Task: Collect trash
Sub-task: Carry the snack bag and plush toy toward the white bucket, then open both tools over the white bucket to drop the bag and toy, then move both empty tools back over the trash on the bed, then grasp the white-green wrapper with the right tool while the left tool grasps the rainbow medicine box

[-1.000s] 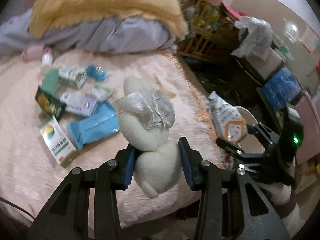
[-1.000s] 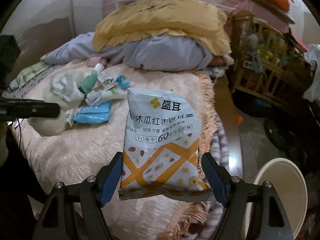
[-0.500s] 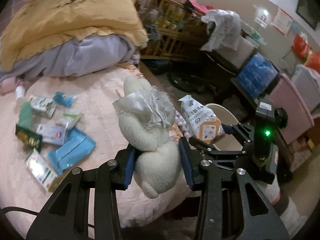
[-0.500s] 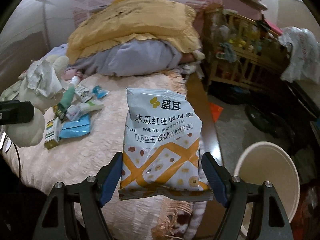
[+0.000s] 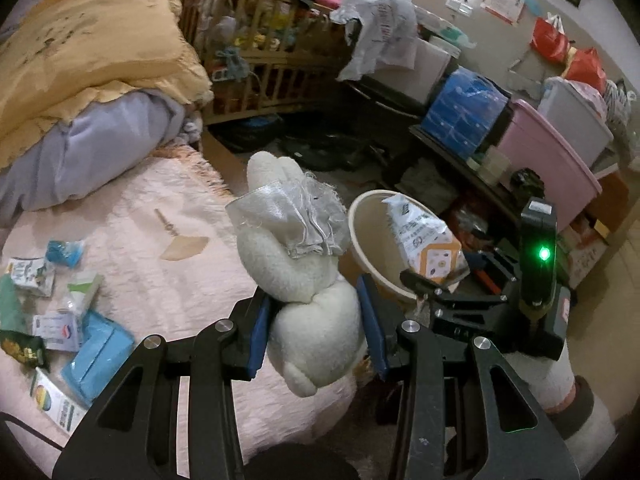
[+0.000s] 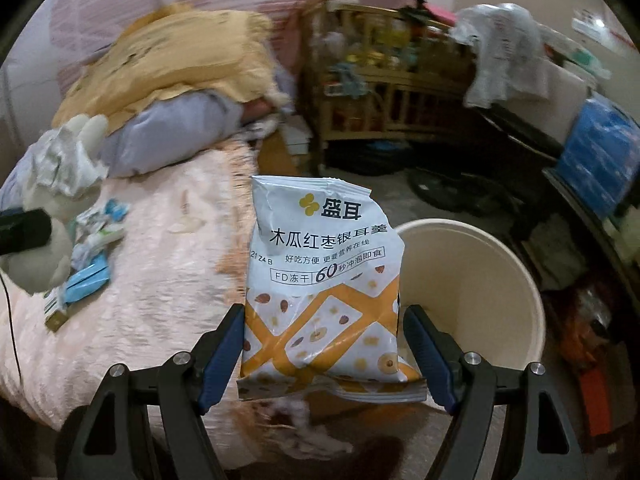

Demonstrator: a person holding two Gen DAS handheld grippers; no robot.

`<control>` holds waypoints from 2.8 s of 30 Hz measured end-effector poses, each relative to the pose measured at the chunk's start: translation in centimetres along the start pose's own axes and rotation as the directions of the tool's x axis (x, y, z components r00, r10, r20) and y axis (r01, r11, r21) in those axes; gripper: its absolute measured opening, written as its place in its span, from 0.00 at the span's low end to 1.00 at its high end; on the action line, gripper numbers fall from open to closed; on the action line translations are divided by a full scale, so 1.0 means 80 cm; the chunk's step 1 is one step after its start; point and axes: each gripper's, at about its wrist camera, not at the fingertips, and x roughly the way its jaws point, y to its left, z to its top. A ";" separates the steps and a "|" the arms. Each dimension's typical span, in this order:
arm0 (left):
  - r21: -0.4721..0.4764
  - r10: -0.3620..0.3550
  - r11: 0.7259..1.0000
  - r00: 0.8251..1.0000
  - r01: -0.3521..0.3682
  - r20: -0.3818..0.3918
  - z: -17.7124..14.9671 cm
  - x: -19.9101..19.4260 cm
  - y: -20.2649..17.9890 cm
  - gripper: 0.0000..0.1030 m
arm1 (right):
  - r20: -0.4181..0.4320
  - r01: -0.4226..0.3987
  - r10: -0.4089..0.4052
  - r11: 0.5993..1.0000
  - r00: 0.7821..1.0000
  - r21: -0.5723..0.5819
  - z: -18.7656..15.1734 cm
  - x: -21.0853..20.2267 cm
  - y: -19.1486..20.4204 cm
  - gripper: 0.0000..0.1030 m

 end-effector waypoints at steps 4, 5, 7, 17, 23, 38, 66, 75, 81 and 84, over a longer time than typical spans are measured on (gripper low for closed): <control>0.030 -0.009 0.999 1.000 0.010 -0.027 0.008 0.028 -0.025 0.38 | 0.005 0.021 -0.022 0.999 1.000 0.049 -0.004 0.001 -0.037 0.75; 0.040 -0.012 0.999 0.999 0.013 -0.034 0.011 0.037 -0.033 0.38 | 0.002 0.026 -0.026 0.998 1.000 0.059 -0.006 0.002 -0.045 0.76; 0.056 -0.017 0.998 0.999 0.020 -0.046 0.017 0.057 -0.047 0.38 | 0.000 0.028 -0.028 0.996 1.000 0.080 -0.007 0.008 -0.062 0.76; 0.002 -0.150 0.989 0.981 0.151 -0.125 0.058 0.199 -0.111 0.40 | -0.042 0.071 -0.063 0.972 0.997 0.223 -0.017 0.059 -0.168 0.78; -0.065 -0.220 0.975 0.967 0.213 -0.128 0.063 0.249 -0.116 0.60 | -0.035 0.090 -0.084 0.961 0.996 0.262 -0.019 0.073 -0.201 0.84; -0.040 0.188 0.981 0.982 -0.189 -0.025 -0.002 0.110 -0.005 0.60 | 0.042 -0.070 0.063 0.980 0.997 0.188 -0.027 0.046 -0.088 0.86; -0.450 0.573 0.698 0.811 -0.558 -0.116 -0.191 -0.075 0.261 0.60 | -0.169 -0.443 0.413 0.869 0.895 -0.219 0.012 0.111 0.280 0.86; -0.550 0.583 0.614 0.795 -0.566 -0.167 -0.205 -0.074 0.330 0.60 | -0.233 -0.474 0.422 0.841 0.876 -0.260 0.029 0.148 0.333 0.86; -0.606 0.528 0.611 0.832 -0.510 -0.169 -0.205 -0.067 0.346 0.60 | -0.215 -0.505 0.462 0.831 0.860 -0.233 0.066 0.172 0.357 0.86; -0.619 0.502 0.613 0.847 -0.492 -0.175 -0.207 -0.060 0.348 0.60 | -0.218 -0.506 0.463 0.832 0.859 -0.227 0.085 0.193 0.376 0.86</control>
